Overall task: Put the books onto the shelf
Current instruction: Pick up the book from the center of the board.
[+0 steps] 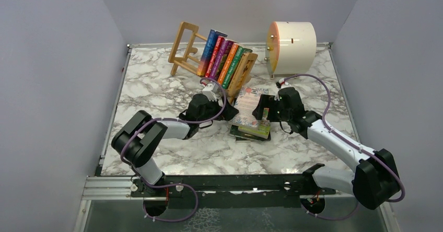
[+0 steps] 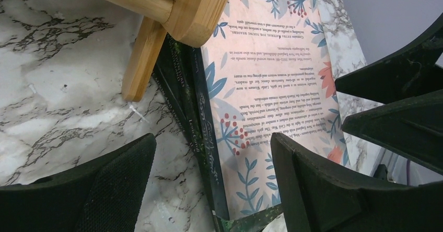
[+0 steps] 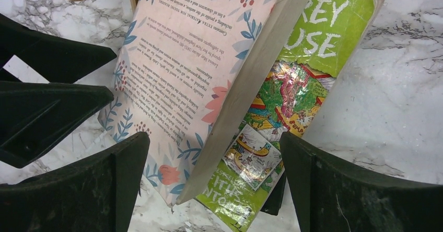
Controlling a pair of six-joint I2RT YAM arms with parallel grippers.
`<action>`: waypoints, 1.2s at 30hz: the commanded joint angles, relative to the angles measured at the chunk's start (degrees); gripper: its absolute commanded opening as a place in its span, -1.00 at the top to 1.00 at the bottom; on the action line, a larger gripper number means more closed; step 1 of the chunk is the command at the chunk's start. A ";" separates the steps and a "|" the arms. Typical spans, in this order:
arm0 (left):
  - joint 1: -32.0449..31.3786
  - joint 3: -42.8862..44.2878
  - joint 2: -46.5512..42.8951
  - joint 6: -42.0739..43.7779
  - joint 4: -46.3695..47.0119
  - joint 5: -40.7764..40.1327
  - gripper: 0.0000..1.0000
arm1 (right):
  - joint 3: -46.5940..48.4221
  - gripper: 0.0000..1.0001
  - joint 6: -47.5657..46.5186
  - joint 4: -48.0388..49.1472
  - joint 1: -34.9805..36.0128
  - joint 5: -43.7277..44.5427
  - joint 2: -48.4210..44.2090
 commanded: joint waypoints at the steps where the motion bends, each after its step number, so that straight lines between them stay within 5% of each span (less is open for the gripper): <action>1: -0.44 1.88 1.87 -2.24 5.02 2.81 -0.49 | 1.26 -0.86 -0.30 2.35 0.19 -1.27 -0.13; 36: -1.19 4.10 10.26 -10.24 15.25 12.68 -0.49 | 0.49 -0.66 -0.40 5.97 0.20 -5.41 2.81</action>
